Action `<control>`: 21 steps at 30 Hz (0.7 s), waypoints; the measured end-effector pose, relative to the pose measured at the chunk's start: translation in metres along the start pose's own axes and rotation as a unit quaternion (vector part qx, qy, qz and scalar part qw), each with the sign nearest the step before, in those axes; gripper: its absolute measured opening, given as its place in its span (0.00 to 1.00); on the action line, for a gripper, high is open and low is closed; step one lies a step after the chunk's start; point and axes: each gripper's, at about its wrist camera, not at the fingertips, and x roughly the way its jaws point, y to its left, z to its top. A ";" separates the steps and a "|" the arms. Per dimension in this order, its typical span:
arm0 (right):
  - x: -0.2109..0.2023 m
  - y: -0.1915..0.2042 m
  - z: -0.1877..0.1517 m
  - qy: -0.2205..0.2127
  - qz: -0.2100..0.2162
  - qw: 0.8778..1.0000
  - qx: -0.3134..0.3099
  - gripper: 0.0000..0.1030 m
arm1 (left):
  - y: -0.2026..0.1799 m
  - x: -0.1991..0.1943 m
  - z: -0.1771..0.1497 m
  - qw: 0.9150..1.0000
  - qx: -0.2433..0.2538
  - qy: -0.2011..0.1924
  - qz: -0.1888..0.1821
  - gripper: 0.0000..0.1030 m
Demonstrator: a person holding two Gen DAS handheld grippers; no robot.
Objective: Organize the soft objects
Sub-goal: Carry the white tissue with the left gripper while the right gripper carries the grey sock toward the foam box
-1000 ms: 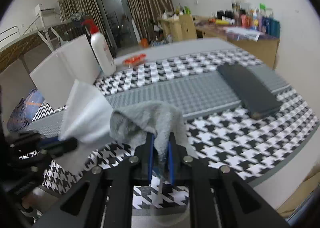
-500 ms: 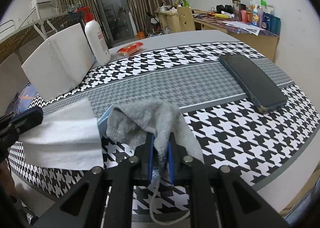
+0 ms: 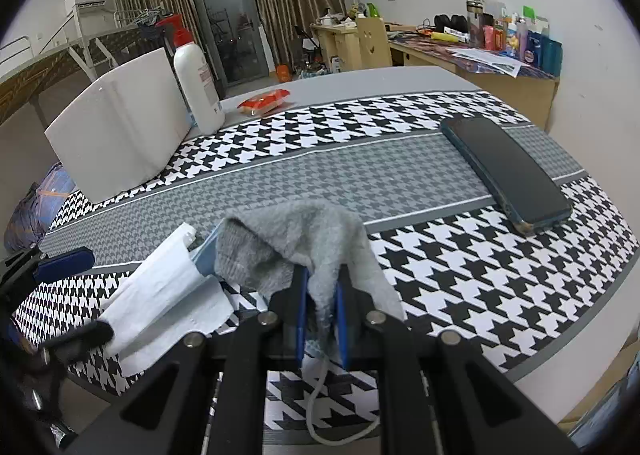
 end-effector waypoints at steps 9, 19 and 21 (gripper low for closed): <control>0.003 -0.001 -0.001 0.003 0.001 1.000 0.001 0.15 | -0.006 0.024 -0.012 0.999 0.013 0.045 0.019 0.54; 0.004 -0.002 -0.002 0.005 0.000 1.000 0.001 0.15 | 0.009 0.010 -0.009 0.999 -0.018 0.029 -0.007 0.05; 0.005 -0.003 -0.002 0.007 -0.001 1.000 0.002 0.15 | 0.014 0.001 -0.007 1.000 -0.025 0.015 -0.005 0.05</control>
